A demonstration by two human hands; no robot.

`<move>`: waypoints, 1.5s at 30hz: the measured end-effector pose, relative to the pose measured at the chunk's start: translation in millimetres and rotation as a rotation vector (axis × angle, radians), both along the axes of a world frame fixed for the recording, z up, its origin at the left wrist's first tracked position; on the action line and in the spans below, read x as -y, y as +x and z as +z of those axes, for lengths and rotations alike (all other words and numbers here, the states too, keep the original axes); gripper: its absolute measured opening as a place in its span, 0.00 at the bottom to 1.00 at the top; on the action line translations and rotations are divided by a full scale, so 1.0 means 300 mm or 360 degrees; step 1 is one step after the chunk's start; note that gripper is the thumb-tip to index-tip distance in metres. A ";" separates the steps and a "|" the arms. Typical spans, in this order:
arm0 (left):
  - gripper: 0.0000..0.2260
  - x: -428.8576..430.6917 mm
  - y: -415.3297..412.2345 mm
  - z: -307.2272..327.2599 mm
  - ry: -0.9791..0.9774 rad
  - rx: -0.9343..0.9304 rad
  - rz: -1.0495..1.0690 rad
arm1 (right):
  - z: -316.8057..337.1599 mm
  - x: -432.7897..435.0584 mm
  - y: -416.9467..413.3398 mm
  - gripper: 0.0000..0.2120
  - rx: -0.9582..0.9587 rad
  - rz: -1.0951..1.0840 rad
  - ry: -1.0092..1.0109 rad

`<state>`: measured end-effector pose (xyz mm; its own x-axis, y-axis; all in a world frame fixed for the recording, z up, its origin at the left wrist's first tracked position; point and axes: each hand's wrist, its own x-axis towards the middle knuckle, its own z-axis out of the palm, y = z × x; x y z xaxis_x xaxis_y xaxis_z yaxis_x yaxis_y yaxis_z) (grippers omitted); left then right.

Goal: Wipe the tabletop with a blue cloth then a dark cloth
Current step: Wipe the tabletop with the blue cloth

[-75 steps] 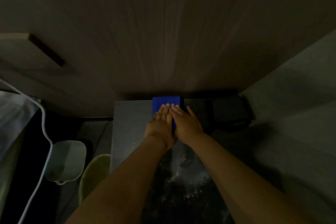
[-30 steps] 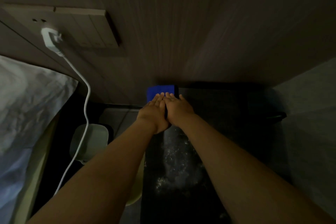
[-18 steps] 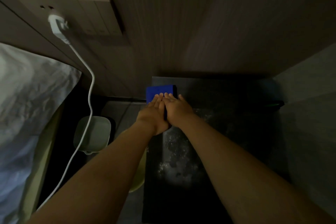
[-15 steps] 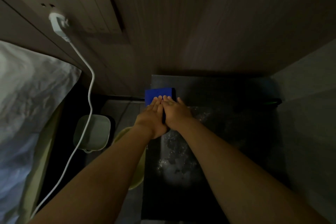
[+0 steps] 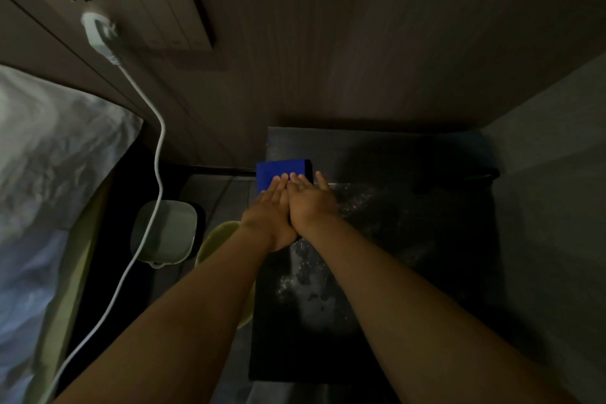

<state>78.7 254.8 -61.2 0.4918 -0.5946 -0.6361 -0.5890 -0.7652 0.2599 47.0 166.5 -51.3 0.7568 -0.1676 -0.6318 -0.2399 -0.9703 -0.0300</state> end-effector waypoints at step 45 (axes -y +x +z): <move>0.44 0.381 -0.287 -0.006 -0.0014 -0.0067 -0.0226 | 0.006 0.380 -0.335 0.30 0.0003 -0.0287 0.0142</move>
<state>-7.5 140.6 -62.9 0.3753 -0.6620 -0.6488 -0.6797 -0.6724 0.2929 -53.5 52.3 -49.6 0.7206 -0.2439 -0.6490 -0.4095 -0.9051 -0.1145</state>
